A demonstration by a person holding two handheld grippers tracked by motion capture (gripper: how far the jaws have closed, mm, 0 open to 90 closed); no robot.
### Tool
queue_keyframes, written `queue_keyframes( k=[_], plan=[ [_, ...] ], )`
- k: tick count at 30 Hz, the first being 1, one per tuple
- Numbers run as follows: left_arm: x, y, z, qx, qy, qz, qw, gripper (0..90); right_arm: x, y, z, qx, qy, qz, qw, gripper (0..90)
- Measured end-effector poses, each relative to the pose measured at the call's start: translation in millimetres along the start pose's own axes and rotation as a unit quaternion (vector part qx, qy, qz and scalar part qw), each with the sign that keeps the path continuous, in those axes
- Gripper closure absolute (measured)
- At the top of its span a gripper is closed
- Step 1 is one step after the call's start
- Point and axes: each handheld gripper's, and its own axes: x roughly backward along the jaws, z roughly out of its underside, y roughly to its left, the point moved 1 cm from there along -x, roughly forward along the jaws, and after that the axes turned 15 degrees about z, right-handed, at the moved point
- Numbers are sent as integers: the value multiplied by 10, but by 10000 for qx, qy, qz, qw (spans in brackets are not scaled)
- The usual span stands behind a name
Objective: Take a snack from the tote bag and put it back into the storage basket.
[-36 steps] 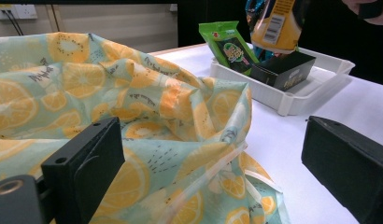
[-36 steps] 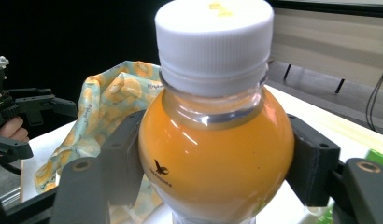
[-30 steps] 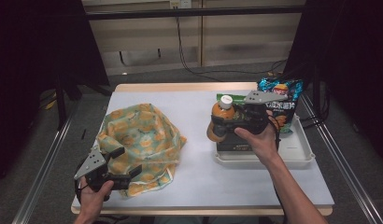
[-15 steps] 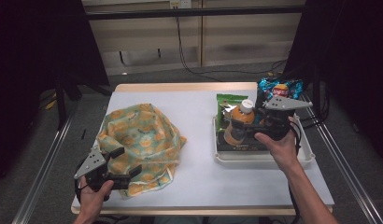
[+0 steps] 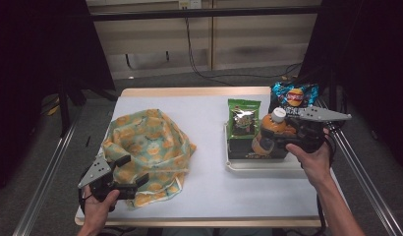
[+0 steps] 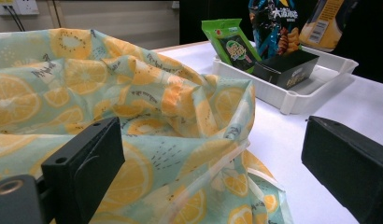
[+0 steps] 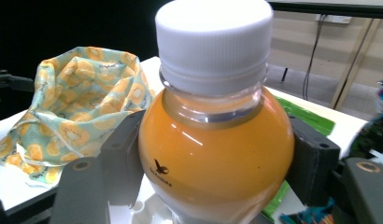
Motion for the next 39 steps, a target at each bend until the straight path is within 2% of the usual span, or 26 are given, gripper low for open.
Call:
queue_keyframes(
  k=[5,14,15,19,29,39],
  plan=[
    [4,1,1,22,-20,-18,10000,55,70,-80,40,32,22,77,10000,311],
    [4,12,6,31,5,-11,10000,55,197,-247,150,-104,30,268,9996,311],
    [-1,17,8,23,-26,51,10000,55,215,-264,159,-106,36,319,9994,311],
    [-2,13,8,34,3,-6,10000,55,279,-350,214,-167,22,388,9991,311],
    [0,18,7,42,1,-20,10000,55,396,-584,330,-207,139,680,9974,311],
    [0,24,7,45,7,-19,10000,55,466,-841,421,-323,278,1004,9940,311]
  ],
)
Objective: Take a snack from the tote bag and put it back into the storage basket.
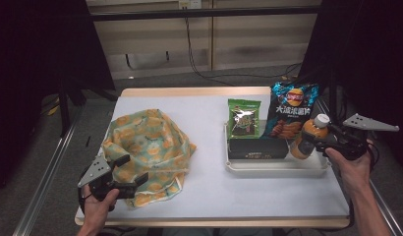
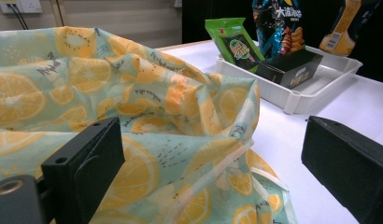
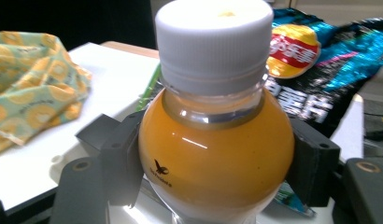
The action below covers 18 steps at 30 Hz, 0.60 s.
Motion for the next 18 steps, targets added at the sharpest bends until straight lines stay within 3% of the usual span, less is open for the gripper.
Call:
queue_keyframes(
  k=[13,18],
  plan=[
    [7,5,1,-3,-14,-23,10000,55,-244,-163,119,219,344,172,9990,310],
    [10,6,3,5,-3,-24,10000,55,-317,-185,201,197,387,96,9990,310]
  ],
)
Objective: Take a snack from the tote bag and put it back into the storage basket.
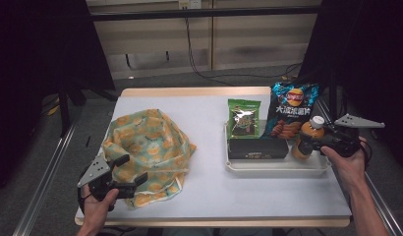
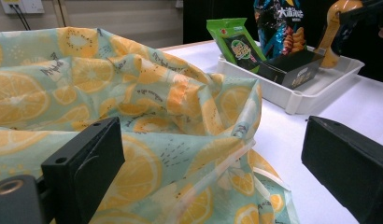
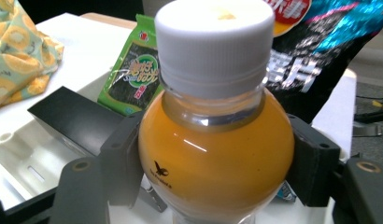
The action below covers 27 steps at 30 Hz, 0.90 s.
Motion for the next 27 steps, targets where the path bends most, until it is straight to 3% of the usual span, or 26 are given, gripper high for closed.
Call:
queue_keyframes(
  k=[10,18,24,27],
  plan=[
    [9,3,-3,-29,9,-38,10000,55,-123,14,97,172,153,-55,9997,308],
    [-3,-3,-1,-18,-1,-20,10000,55,-131,3,135,259,-2,-154,9995,303],
    [-4,0,1,17,-18,-6,10000,55,-127,6,148,221,-27,-175,9996,298],
    [-3,6,0,21,3,-20,10000,55,-129,12,158,176,-6,-157,9997,238]
  ],
)
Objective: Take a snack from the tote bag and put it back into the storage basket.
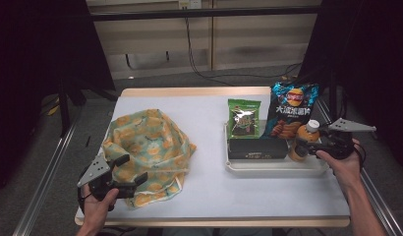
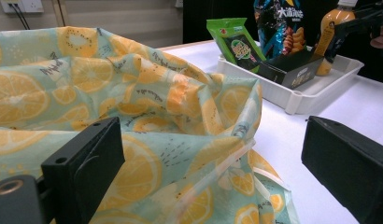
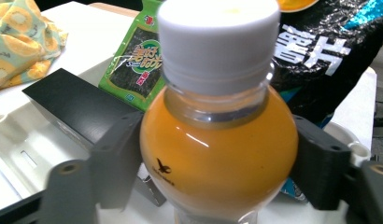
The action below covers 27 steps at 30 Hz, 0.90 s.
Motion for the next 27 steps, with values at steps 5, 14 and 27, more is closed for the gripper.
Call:
queue_keyframes(
  k=[5,14,27],
  plan=[
    [-14,17,0,18,8,22,10000,55,47,12,1,-105,-132,133,9998,158],
    [-6,0,0,38,-6,-24,10000,55,276,80,-2,-212,-357,388,9984,113],
    [6,10,15,117,54,-75,9999,58,678,393,59,-427,-639,460,9960,73]
  ],
)
